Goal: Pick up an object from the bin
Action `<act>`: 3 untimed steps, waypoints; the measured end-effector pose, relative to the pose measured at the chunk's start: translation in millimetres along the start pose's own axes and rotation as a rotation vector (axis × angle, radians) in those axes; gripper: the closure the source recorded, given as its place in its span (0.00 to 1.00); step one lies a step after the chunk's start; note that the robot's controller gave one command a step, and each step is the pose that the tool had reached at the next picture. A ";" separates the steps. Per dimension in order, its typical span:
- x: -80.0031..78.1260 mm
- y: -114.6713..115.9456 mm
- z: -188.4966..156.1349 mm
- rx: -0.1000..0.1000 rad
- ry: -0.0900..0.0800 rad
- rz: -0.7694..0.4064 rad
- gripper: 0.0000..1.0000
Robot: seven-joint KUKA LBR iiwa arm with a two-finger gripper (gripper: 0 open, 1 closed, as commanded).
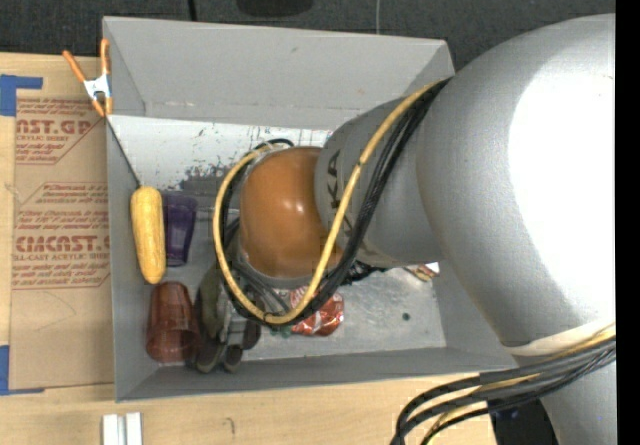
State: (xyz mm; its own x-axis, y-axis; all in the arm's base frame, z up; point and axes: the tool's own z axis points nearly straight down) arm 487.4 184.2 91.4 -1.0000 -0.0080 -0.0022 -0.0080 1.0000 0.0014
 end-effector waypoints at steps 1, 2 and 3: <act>-22.9 -13.6 -46.9 0.002 0.006 -0.022 1.00; -27.2 -10.8 -74.9 -0.001 -0.005 -0.018 1.00; -24.9 -6.0 -72.1 0.001 0.002 -0.026 1.00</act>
Offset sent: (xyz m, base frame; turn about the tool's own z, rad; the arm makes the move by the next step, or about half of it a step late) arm 0.0199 -0.0075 0.0669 -0.0160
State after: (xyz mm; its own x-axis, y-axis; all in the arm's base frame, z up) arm 512.2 178.3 163.6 -0.9994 -0.0339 0.0000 -0.0339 0.9994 0.0006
